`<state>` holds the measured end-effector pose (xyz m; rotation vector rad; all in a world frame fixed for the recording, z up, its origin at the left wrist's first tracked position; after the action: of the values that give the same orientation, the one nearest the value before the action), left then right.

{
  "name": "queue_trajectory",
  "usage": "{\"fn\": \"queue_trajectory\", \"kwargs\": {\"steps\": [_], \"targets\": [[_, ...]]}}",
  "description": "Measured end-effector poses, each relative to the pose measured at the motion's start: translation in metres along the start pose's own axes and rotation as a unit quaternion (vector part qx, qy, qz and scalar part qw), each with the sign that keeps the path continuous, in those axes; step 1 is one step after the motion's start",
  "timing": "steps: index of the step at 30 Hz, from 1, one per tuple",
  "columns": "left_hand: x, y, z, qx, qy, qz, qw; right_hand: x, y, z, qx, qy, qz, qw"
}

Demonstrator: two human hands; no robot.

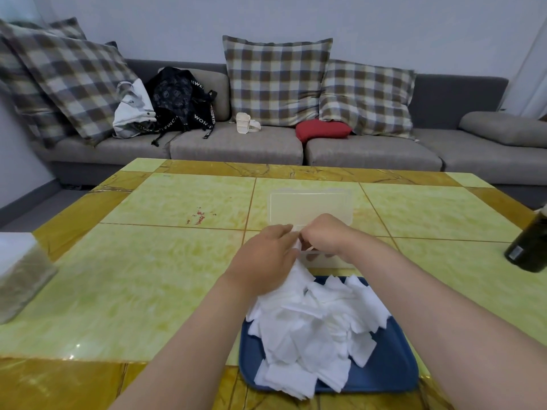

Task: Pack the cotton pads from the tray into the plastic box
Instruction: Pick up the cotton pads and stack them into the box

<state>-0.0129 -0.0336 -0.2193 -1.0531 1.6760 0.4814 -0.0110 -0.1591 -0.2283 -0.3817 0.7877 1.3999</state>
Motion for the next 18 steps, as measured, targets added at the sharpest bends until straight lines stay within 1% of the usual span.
{"fn": "queue_trajectory", "kwargs": {"steps": [3, 5, 7, 10, 12, 13, 15, 18], "targets": [[0.007, 0.001, 0.001, 0.004, -0.031, 0.027, 0.999, 0.007, -0.001, 0.001, -0.018, 0.015, 0.035, 0.999], [0.005, 0.001, 0.002, 0.0, -0.023, 0.022, 0.999, 0.003, 0.002, 0.002, -0.038, 0.004, 0.029, 0.999], [0.001, 0.003, 0.002, -0.002, -0.016, 0.014, 1.0, -0.011, 0.009, 0.008, -0.064, -0.012, -0.005, 0.998], [-0.01, 0.009, -0.003, -0.002, -0.007, -0.012, 1.0, -0.038, 0.032, 0.027, -0.132, 0.041, -0.078, 0.987], [-0.019, 0.014, -0.011, 0.002, 0.004, -0.031, 1.0, -0.046, 0.048, 0.032, -0.15, 0.085, -0.084, 0.981], [-0.024, 0.017, -0.016, 0.008, 0.01, -0.041, 0.999, -0.047, 0.054, 0.027, -0.137, 0.111, -0.077, 0.981], [-0.032, 0.022, -0.027, 0.009, 0.032, -0.051, 0.998, -0.048, 0.069, 0.009, -0.075, 0.186, -0.043, 0.979], [-0.03, 0.03, -0.035, -0.023, 0.078, -0.009, 0.997, -0.038, 0.088, -0.018, 0.011, 0.281, 0.012, 0.96]]}}
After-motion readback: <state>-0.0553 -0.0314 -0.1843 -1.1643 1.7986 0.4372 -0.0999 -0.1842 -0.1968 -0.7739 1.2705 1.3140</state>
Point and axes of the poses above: each hand's wrist, its own y-axis away from the middle knuckle, its own x-axis out of the palm, z = x × y, the point moved 9 cm from there along -y, towards the middle knuckle, and after that the axes turned 11 degrees about -x, right-handed, at the moved point
